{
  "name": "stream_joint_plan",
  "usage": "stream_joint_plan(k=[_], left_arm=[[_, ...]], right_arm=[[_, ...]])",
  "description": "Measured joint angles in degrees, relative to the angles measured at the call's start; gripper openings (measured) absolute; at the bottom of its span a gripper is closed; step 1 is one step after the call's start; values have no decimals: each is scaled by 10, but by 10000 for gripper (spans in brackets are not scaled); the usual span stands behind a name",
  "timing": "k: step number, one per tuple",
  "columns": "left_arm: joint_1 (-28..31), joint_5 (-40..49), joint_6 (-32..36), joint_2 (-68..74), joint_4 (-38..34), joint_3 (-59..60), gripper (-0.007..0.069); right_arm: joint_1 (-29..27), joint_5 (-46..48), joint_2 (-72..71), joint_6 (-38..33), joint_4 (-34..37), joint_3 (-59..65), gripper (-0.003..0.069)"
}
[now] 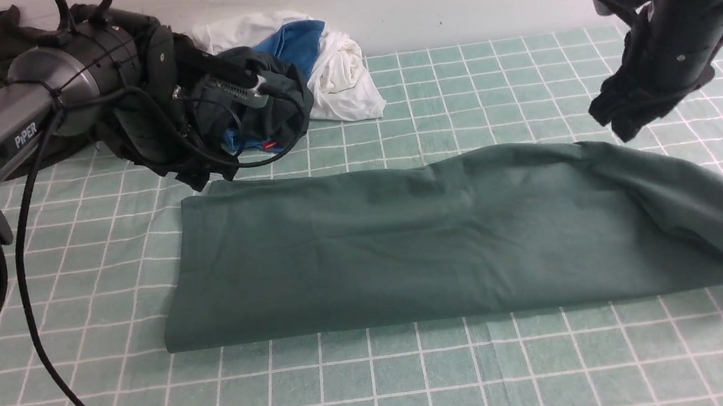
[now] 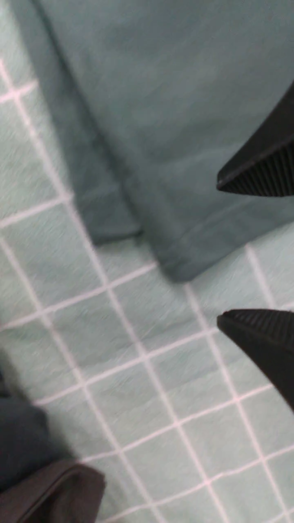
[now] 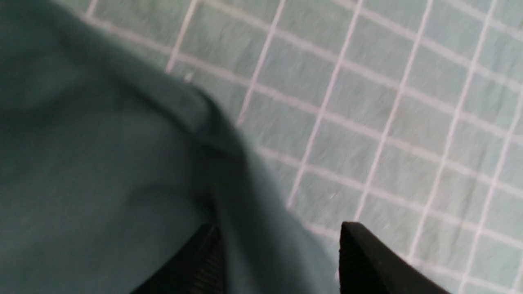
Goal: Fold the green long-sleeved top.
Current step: Use the right arm to clamp the right edge of the fabric
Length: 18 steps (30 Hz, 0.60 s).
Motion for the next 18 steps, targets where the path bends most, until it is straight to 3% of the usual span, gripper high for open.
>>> stream_joint_plan(k=[3, 7, 10, 15, 18], left_arm=[[-27, 69, -1, -9, -15, -1, 265], [-40, 97, -1, -9, -31, -1, 143], [-41, 113, 12, -9, -50, -1, 29], [-41, 139, 28, -9, -67, -1, -4], [-41, 139, 29, -9, -73, -1, -4]], right_arm=[[0, 19, -27, -26, 101, 85, 370], [0, 6, -39, -28, 123, 157, 356], [-13, -35, -40, -5, 77, 208, 342], [-92, -110, -40, 117, -59, 210, 337], [-139, -121, -40, 162, -90, 193, 337]])
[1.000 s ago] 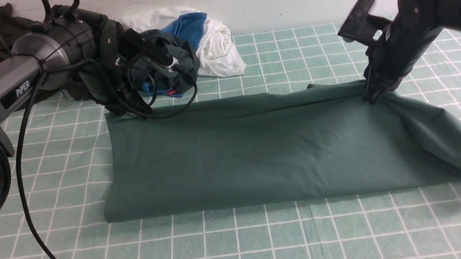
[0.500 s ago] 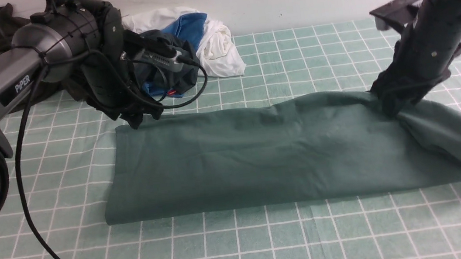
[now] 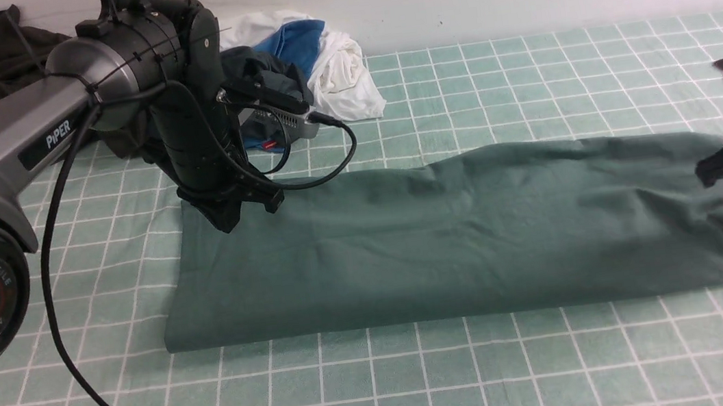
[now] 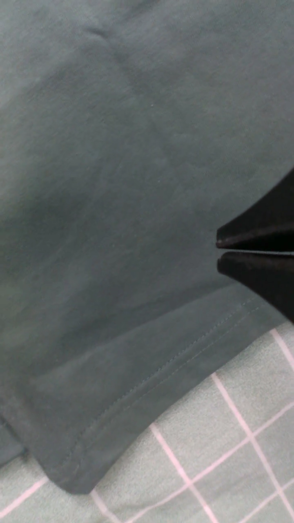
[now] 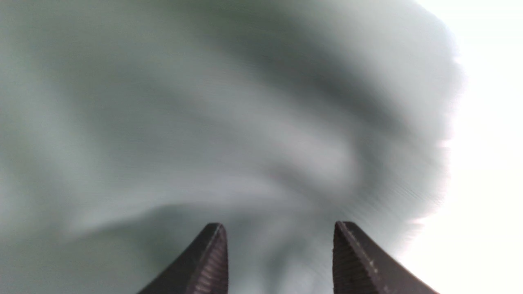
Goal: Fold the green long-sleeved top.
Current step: Use the right arm to clamp the right edge of the fabric
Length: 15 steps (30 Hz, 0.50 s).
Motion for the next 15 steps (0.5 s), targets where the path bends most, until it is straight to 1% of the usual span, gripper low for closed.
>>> stream_joint_plan(k=[1, 2, 5, 7, 8, 9, 11, 12, 15], left_arm=[[0, 0, 5, 0, -5, 0, -4], [0, 0, 9, 0, -10, 0, -4], [0, 0, 14, 0, -19, 0, -4], [0, 0, 17, 0, -33, 0, -4], [0, 0, 17, 0, -34, 0, -4], [0, 0, 20, 0, -40, 0, -4], [0, 0, 30, 0, -53, 0, -4], [0, 1, 35, 0, -61, 0, -4], [0, 2, 39, 0, -72, 0, -4]], right_arm=[[-31, 9, 0, 11, -3, -15, 337], [-47, 20, -1, 11, 2, -23, 337], [-73, 40, -4, -5, 24, -29, 337], [-99, 58, -14, -40, 76, -25, 337], [-101, 59, -15, -43, 85, -24, 337], [-109, 58, -18, -62, 110, -17, 342], [-114, 52, -20, -81, 141, -3, 362], [-117, 44, -19, -89, 153, 10, 386], [-120, 20, -13, -94, 156, 33, 450]])
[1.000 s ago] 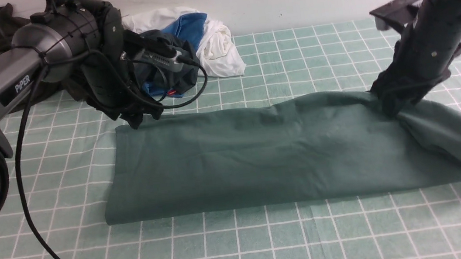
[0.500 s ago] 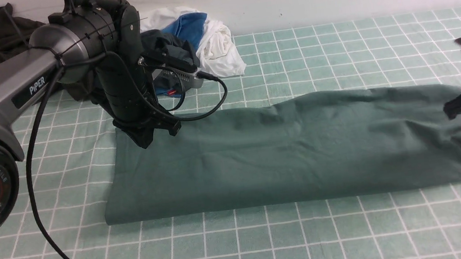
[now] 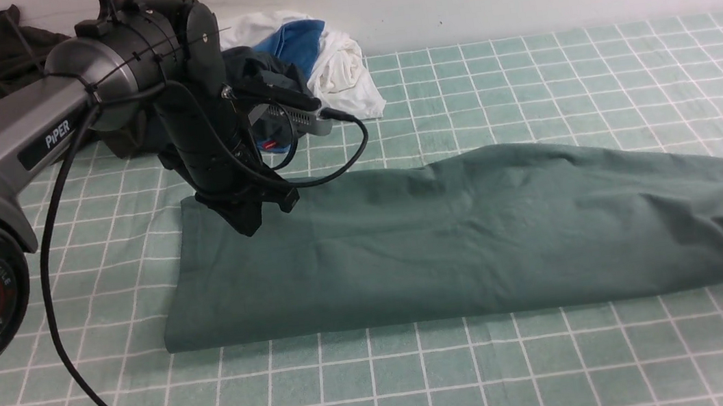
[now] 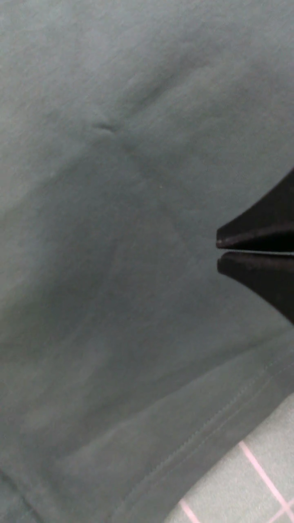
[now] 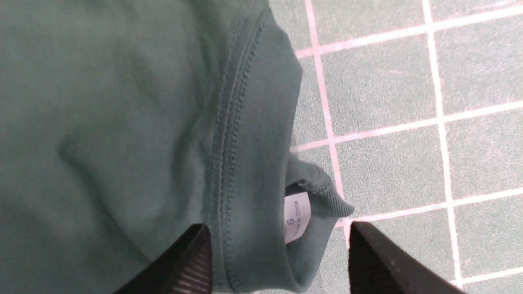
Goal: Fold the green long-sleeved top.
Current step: Use the right arm to clamp the right edge of the fabric
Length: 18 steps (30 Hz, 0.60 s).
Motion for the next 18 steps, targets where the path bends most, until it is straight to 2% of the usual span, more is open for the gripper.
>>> stream_joint_plan(k=[3, 6, 11, 14, 16, 18], left_arm=[[0, 2, 0, 0, -7, 0, -4], [0, 3, 0, 0, -7, 0, -4], [0, 3, 0, 0, -7, 0, -4], [0, 3, 1, 0, -7, 0, -4], [0, 4, 3, -1, -7, 0, -4], [0, 5, 4, -6, -7, 0, -4]], right_arm=[[-3, -27, 20, 7, -2, 5, 528], [-4, -44, 42, 16, -5, 5, 571], [-4, -47, 60, 18, 0, 4, 570], [-4, -47, 60, 10, 9, 4, 482], [-4, -45, 60, 5, 17, 4, 383], [-3, -43, 53, -2, 12, 4, 224]])
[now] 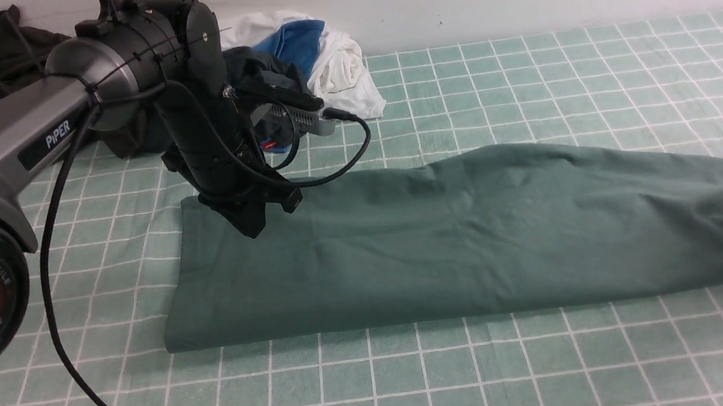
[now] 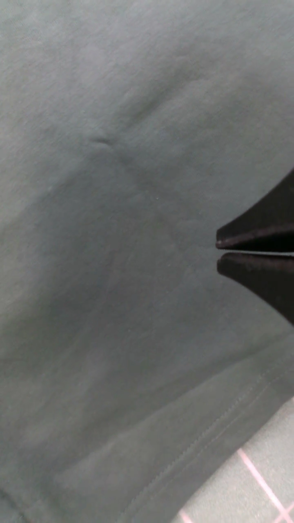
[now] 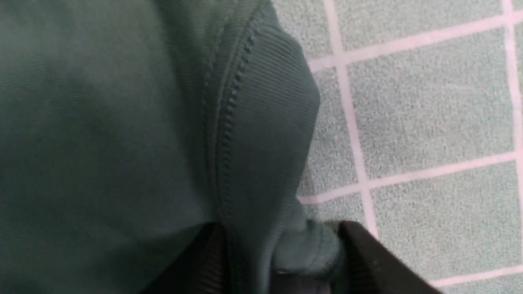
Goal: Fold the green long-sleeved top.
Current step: Use the right arm to clamp the right edge of the fabric, then use the right arm to drag the right edge of the fabric to the left and folds it over the left edge
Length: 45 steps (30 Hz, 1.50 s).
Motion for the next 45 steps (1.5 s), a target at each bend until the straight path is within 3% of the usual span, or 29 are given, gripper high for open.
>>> stream_joint_plan(k=[2, 4, 11, 13, 17, 18, 20, 21, 22, 25, 30, 33, 38, 40, 45], left_arm=[[0, 0, 0, -12, 3, 0, -4], [0, 2, 0, -35, 11, 0, -4], [0, 4, -8, -168, 39, 0, -4], [0, 6, -15, -228, 39, 0, -4], [0, 12, -26, -322, 39, 2, -4], [0, 12, -26, -331, 39, 3, -4], [0, 13, -29, -381, 42, 27, -4], [0, 14, -29, -391, 43, 30, -4], [0, 18, -29, -430, 49, 61, -4], [0, 19, -44, -502, 65, 124, -4], [0, 21, -67, -590, 78, 238, -4], [0, 21, -74, -633, 79, 308, -4], [0, 21, -79, -726, 82, 443, -3], [0, 18, -89, -776, 90, 490, -3], [0, 5, -133, -902, 121, 591, -3]], right_arm=[[0, 10, -13, -1, -12, -5, 108], [0, 30, -35, -2, -26, -21, 49], [29, 84, -135, -17, -26, -112, 47], [78, 99, -168, -37, -8, -156, 47], [227, 111, -180, -61, 24, -219, 47], [234, 110, -178, -61, 25, -221, 47], [324, 99, -162, -61, 35, -236, 47], [332, 95, -158, -61, 36, -237, 47], [392, 73, -137, -61, 44, -243, 47], [470, 12, -88, -56, 59, -246, 47], [548, -93, 4, -40, 89, -246, 49], [569, -146, 45, -40, 111, -246, 80], [575, -128, 68, -42, 159, -268, 300], [569, -88, 59, -46, 151, -282, 406], [553, -29, 52, -31, 94, -293, 514]])
